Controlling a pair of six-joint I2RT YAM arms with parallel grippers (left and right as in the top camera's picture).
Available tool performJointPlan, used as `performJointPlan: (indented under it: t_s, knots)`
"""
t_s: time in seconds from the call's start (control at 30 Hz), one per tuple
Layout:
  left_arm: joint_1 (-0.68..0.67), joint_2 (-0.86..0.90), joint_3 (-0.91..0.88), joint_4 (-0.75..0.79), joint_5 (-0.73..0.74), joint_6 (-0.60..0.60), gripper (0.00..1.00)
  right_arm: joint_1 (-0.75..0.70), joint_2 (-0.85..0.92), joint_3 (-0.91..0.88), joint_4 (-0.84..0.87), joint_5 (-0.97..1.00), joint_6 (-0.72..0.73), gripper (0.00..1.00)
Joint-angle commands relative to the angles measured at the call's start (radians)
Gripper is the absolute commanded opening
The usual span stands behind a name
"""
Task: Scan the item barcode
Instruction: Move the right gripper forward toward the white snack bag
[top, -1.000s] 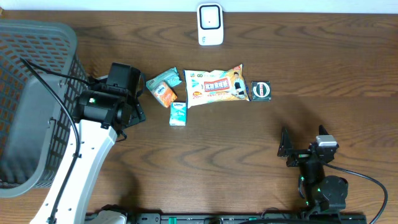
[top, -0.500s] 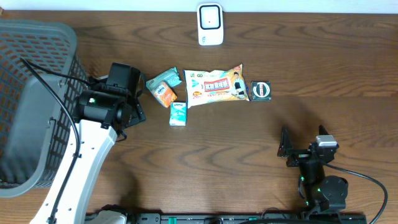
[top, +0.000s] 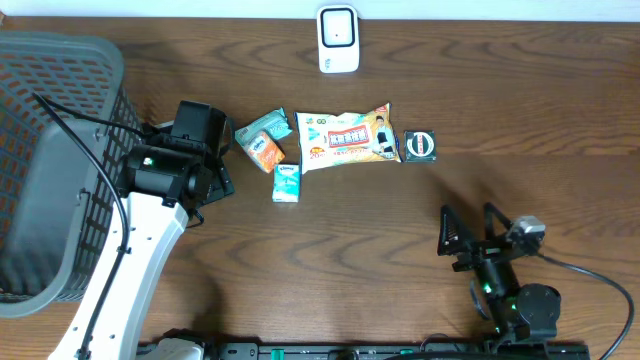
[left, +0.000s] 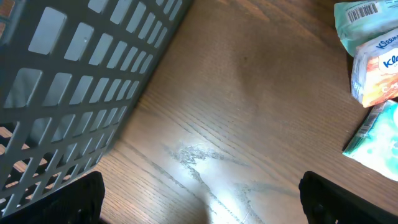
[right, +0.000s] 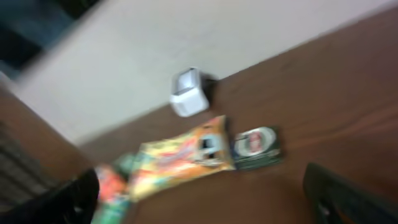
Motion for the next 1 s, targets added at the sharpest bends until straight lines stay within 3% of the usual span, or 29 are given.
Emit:
performJointPlan:
  t_s: [0.0, 0.07, 0.17, 0.37, 0.43, 0.5, 0.77, 0.97]
  knots:
    - [0.005, -0.007, 0.003, -0.005, -0.013, -0.006, 0.98, 0.0, -0.005, -0.002, 0.002, -0.077, 0.375, 0.99]
    - [0.005, -0.007, 0.003, -0.005, -0.013, -0.006, 0.98, 0.0, -0.005, -0.002, 0.011, -0.082, 0.482, 0.99]
    - [0.005, -0.007, 0.003, -0.005, -0.013, -0.005, 0.98, 0.0, -0.005, -0.002, 0.125, -0.083, 0.505, 0.99]
    - [0.005, -0.007, 0.003, -0.005, -0.013, -0.006, 0.98, 0.0, -0.005, -0.001, 0.626, 0.005, 0.492, 0.99]
    - [0.005, -0.007, 0.003, -0.005, -0.013, -0.006, 0.98, 0.0, -0.005, 0.013, 0.703, 0.04, 0.47, 0.99]
    - [0.005, -0.007, 0.003, -0.005, -0.013, -0.006, 0.98, 0.0, -0.005, 0.044, 0.7, 0.052, 0.418, 0.99]
    - [0.005, -0.007, 0.003, -0.005, -0.013, -0.006, 0.98, 0.0, 0.15, 0.327, 0.44, 0.053, -0.057, 0.99]
    - [0.005, -0.007, 0.003, -0.005, -0.013, -0.006, 0.97, 0.0, 0.406, 0.533, 0.234, 0.041, -0.127, 0.99]
